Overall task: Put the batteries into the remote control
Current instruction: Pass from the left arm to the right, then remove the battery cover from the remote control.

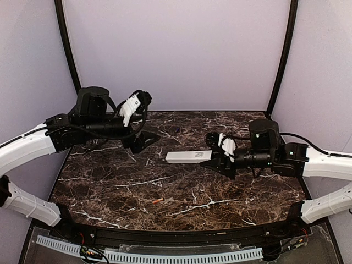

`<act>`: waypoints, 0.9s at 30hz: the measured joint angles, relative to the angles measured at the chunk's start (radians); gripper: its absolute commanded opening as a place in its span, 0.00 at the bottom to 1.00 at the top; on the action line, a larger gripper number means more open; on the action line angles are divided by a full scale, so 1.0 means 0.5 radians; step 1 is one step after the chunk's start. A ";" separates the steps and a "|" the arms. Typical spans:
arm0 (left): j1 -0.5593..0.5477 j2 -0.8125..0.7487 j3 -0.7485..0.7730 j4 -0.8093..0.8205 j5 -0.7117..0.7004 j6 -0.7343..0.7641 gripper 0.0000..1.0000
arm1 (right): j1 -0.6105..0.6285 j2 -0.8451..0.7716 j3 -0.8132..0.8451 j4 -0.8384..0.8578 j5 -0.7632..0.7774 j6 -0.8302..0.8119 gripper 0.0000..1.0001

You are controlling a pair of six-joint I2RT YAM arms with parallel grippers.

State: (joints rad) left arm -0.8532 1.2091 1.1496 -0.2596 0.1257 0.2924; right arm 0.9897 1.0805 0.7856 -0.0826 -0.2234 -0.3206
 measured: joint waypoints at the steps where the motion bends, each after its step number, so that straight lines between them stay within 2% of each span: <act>1: 0.034 0.001 -0.002 0.055 -0.008 -0.092 0.98 | 0.000 -0.014 -0.029 0.082 0.032 -0.004 0.00; 6: 0.166 0.071 -0.044 0.209 0.110 -0.563 0.99 | 0.000 -0.048 -0.172 0.482 0.147 -0.057 0.00; 10: 0.175 0.142 -0.054 0.241 0.314 -0.809 0.97 | 0.000 -0.084 -0.276 0.679 0.187 -0.095 0.00; 19: 0.185 0.291 -0.042 0.414 0.830 -1.232 0.80 | 0.000 -0.135 -0.336 0.906 0.180 -0.125 0.00; 27: 0.231 0.420 -0.041 0.484 1.108 -1.499 0.64 | -0.002 -0.135 -0.338 0.941 0.176 -0.124 0.00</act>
State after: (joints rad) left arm -0.7376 1.4193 1.1290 -0.0177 0.6796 -0.4572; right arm 0.9890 1.0130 0.6167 0.3882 -0.1352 -0.3828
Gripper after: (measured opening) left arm 0.692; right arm 0.283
